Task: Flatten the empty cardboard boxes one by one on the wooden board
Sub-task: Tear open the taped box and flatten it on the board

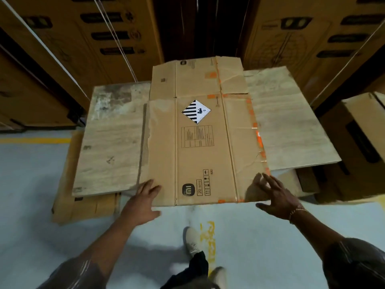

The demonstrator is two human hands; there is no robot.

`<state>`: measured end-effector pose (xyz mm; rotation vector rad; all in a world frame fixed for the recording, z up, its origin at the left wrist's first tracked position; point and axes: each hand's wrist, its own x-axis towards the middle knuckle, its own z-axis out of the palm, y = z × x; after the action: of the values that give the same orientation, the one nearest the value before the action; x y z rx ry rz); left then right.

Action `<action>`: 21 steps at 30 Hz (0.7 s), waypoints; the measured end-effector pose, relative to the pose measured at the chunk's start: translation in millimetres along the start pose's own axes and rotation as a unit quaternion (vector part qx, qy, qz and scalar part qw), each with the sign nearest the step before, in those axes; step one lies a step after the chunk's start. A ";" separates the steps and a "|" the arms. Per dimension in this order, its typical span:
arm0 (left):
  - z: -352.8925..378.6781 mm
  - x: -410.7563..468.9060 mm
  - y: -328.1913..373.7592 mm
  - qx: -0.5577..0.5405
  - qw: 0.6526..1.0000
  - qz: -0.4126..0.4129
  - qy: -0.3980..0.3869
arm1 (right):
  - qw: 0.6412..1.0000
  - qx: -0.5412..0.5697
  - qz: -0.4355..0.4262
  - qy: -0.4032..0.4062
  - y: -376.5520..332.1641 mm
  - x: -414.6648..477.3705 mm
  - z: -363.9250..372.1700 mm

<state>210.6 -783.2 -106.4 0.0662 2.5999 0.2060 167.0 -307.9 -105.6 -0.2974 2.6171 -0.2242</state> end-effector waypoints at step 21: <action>-14.7 65.5 -49.3 -0.616 0.734 -0.274 -0.088 | 0.736 0.618 0.274 -0.035 6.2 49.5 -14.3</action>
<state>146.4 -828.1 -134.7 -1.0569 1.6916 1.5113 116.7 -312.8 -117.1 0.8797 1.7917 -1.5425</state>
